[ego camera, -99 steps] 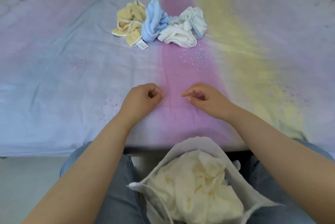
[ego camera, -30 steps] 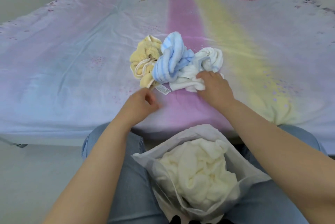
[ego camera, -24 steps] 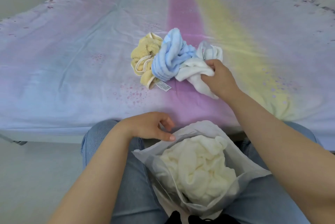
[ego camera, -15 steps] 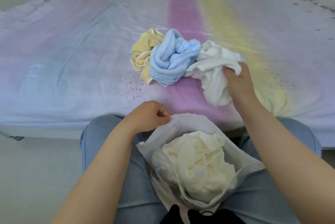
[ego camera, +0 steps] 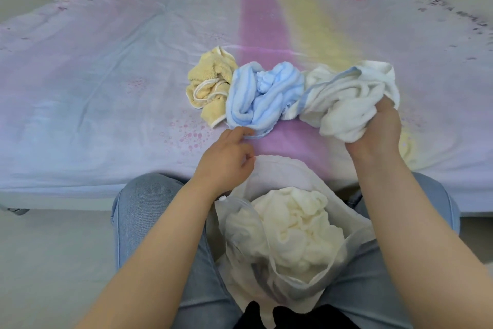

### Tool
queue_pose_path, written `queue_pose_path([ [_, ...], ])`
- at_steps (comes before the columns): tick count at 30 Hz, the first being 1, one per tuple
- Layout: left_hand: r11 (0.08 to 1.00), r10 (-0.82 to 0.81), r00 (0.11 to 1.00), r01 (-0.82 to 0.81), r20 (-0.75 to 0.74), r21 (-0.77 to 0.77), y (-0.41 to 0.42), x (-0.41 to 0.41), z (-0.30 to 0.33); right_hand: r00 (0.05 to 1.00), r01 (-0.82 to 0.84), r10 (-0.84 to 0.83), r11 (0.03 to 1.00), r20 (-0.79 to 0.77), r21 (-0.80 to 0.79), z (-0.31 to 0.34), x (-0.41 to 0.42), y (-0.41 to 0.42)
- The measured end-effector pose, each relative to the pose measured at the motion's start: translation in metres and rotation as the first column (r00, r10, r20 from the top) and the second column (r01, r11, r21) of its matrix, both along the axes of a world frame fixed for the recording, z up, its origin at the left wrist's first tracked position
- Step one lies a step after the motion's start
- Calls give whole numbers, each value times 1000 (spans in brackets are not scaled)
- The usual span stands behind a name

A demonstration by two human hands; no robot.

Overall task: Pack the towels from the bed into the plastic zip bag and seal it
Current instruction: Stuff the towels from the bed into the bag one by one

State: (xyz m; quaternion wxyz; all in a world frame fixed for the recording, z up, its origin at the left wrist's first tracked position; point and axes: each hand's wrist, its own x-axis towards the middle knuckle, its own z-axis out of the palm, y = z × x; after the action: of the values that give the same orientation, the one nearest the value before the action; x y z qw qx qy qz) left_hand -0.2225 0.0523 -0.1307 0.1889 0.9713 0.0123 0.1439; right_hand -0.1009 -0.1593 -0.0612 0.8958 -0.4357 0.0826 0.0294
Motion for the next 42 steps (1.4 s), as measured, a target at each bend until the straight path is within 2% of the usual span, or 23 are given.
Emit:
queue_pose_path([
  [3,996,-22,998,16,-66,-93,5,10,0,964,-83,115,987,240,-138,4,-20,-4],
  [5,991,-42,996,31,-83,-129,9,15,2,879,-105,275,908,389,-405,-1,-37,-6],
  [6,990,-60,994,48,-87,-135,11,17,2,827,-99,386,815,408,-571,-6,-45,-7],
  [7,988,-84,991,70,-100,-135,12,19,2,759,-96,529,667,379,-739,-12,-54,-4],
  [9,985,-102,983,77,-152,-157,13,20,2,553,-11,815,211,169,-977,-27,-70,-2],
  [11,977,-61,984,25,-167,-210,12,18,2,373,133,916,-211,-148,-968,-39,-81,-4],
  [12,976,-39,987,3,-158,-219,12,17,1,310,163,910,-337,-276,-927,-39,-82,-7],
  [14,974,5,990,-37,-143,-222,11,14,-2,214,67,870,-466,-443,-882,-29,-76,-12],
  [15,976,27,990,-57,-140,-212,11,14,-3,214,-37,863,-461,-457,-887,-20,-69,-13],
  [16,978,46,990,-72,-134,-195,10,13,-4,296,-117,875,-364,-383,-924,-13,-60,-12],
  [17,980,61,990,-83,-124,-181,10,13,-5,461,-144,854,-195,-240,-970,-7,-45,-10],
  [18,980,72,991,-91,-115,-174,10,14,-7,645,-77,763,4,-47,-997,-3,-26,-5],
  [19,981,78,991,-95,-108,-168,10,14,-7,766,59,629,142,136,-988,-2,-6,1],
  [20,982,83,991,-99,-103,-160,9,14,-7,817,164,525,187,240,-969,-2,15,8],
  [21,983,87,992,-101,-96,-152,8,14,-6,839,176,498,131,218,-976,-5,36,14],
  [25,991,107,992,-113,-73,-76,4,13,-3,777,-28,572,-388,-264,-921,-37,83,34],
  [27,991,121,990,-124,-74,-40,4,10,-2,755,-10,576,-466,-312,-885,-51,91,35],
  [30,989,127,987,-133,-97,-63,4,7,-1,758,19,608,-384,-238,-923,-51,95,28],
  [32,982,157,980,-168,-123,-84,2,8,-1,746,52,648,-284,-152,-957,-50,94,20],
  [35,976,184,974,-197,-132,-92,0,8,-1,838,-14,544,-69,-49,-998,-57,86,6],
  [38,979,121,987,-137,-108,-150,1,8,-1,924,20,360,300,133,-954,-57,78,-5],
  [40,980,97,989,-115,-112,-165,1,11,0,964,2,207,620,166,-784,-43,69,-9],
  [42,979,114,984,-135,-137,-152,-2,13,2,988,-12,99,809,116,-588,-27,61,-12],
])
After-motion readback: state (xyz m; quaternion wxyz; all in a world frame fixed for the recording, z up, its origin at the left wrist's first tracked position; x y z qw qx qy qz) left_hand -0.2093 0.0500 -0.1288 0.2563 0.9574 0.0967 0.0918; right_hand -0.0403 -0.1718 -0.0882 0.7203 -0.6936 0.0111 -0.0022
